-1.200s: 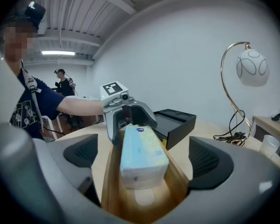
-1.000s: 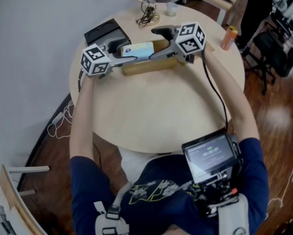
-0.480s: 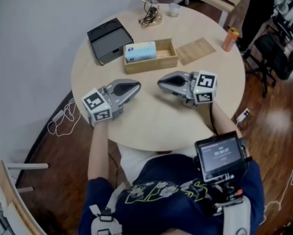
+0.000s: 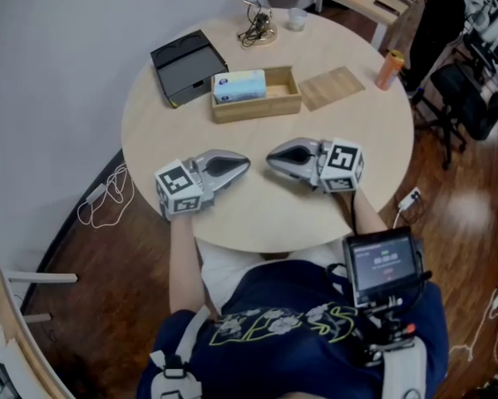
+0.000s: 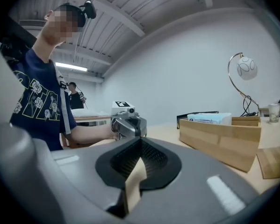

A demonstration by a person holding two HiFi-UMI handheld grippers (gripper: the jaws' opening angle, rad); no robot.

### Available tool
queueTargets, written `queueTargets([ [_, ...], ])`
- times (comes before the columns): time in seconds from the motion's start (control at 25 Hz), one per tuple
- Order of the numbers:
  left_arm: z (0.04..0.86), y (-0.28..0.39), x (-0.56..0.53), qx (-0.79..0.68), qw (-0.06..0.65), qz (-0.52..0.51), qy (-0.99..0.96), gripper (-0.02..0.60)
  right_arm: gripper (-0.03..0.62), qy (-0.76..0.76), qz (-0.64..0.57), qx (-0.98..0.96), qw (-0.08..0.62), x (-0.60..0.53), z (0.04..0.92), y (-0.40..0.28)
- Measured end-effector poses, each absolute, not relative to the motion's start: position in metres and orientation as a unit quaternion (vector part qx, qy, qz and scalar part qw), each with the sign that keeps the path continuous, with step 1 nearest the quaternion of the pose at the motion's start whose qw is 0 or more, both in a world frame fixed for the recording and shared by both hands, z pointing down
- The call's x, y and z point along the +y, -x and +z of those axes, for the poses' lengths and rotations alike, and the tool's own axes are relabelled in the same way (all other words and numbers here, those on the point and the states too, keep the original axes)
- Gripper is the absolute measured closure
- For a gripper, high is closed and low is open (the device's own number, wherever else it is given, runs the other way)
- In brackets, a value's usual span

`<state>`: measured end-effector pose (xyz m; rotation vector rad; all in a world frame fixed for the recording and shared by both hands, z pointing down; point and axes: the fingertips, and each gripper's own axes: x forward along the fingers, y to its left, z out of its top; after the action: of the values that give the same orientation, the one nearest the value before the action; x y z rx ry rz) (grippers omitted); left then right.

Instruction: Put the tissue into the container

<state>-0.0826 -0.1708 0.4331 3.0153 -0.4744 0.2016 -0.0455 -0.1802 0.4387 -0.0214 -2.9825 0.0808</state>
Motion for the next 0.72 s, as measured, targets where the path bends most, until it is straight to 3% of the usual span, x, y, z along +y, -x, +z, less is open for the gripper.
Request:
queueTargets([
  [0.72, 0.4357, 0.0829, -0.1657, -0.162, 0.045, 0.064, -0.984, 0.578, 0.594, 0.035, 0.027, -0.996, 0.082, -0.1706, 0.4395, 0.0500],
])
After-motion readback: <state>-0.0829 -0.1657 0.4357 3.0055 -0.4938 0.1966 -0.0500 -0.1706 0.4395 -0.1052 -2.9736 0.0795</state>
